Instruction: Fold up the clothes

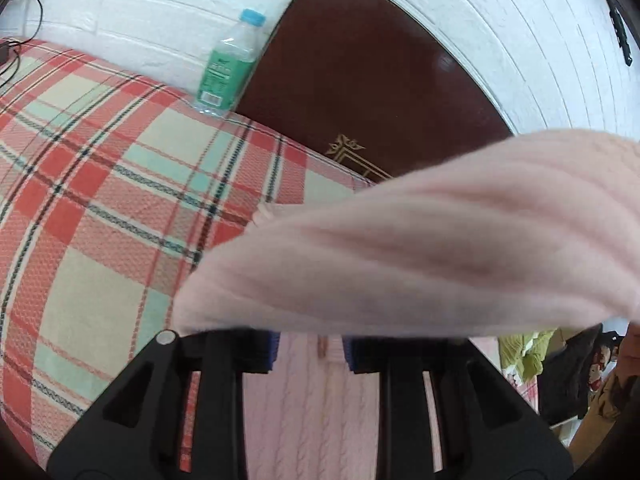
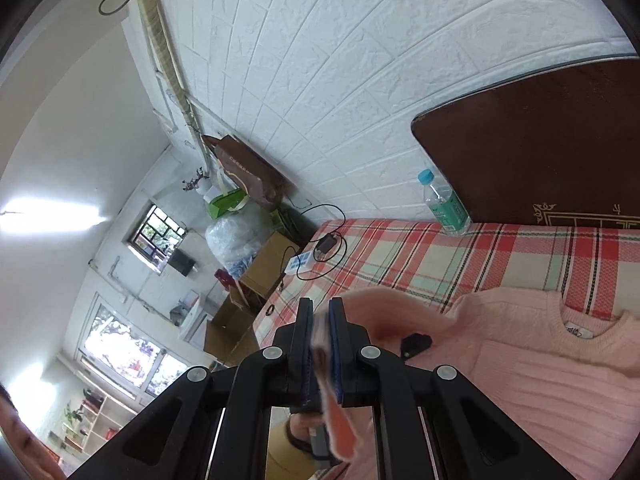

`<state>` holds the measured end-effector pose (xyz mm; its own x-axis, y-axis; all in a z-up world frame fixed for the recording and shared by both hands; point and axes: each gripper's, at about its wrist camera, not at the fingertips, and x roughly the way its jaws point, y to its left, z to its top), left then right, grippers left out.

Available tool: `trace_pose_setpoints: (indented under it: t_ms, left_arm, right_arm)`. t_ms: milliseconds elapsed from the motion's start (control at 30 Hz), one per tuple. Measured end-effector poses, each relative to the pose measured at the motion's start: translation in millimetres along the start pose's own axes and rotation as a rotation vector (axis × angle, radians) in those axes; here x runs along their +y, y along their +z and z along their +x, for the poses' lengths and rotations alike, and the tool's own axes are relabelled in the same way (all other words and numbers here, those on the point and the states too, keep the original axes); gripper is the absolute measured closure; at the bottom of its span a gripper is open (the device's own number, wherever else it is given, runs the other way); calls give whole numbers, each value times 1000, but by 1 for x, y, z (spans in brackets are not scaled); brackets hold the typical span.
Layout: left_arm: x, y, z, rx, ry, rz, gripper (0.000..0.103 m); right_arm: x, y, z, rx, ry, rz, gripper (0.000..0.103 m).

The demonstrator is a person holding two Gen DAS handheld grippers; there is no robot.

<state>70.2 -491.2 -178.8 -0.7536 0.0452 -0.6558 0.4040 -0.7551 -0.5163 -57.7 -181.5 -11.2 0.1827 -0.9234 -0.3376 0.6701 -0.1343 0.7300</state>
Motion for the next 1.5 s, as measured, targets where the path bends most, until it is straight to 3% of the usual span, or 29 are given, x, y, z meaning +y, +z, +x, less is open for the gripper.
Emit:
trace_pose_setpoints:
  t_ms: [133,233,300,367,533,600,667,767,867,1000,1100,1267,1333,1400,1500]
  left_arm:
    - [1,-17,4,29,35,49,77]
    - [-5,-27,9,61,24,87,77]
    - [-6,-28,10,65,11,86,77]
    - [-4,-28,9,67,-7,73,77]
    - [1,-27,5,72,-53,39,77]
    - [2,-27,3,74,-72,27,77]
    - [2,-25,4,78,-105,6,77]
    - [2,-23,5,85,-160,-29,77]
    - [1,-21,6,91,-215,-65,77]
    - [1,-19,7,98,-281,-107,77]
    - [-2,-21,7,95,-284,-103,77]
    - [-7,-26,7,92,-270,-85,77]
    - [-9,-29,5,89,-246,-62,77]
    - [-12,-31,3,78,-195,-20,77]
    - [-18,-39,2,87,-137,62,76]
  right_arm:
    - [-30,-11,-6,16,-46,43,95]
    - [-60,-28,3,61,-117,92,86]
    - [-83,-47,16,100,-145,138,44]
    - [-107,-68,30,125,-157,209,34]
    - [-170,-130,59,150,-86,487,29]
    - [-180,-153,68,156,-19,559,26]
    - [-185,-167,76,149,26,595,21]
    - [-190,-180,75,46,106,673,20]
    - [-193,-192,72,-28,249,786,16]
    - [-187,-212,72,-35,281,849,16]
    - [-186,-220,75,-72,348,906,15]
    - [-202,-208,96,-168,390,974,15]
    - [-201,-193,102,-207,396,926,21]
    - [-194,-175,100,-221,377,839,78]
    - [-171,-139,76,-220,264,648,88]
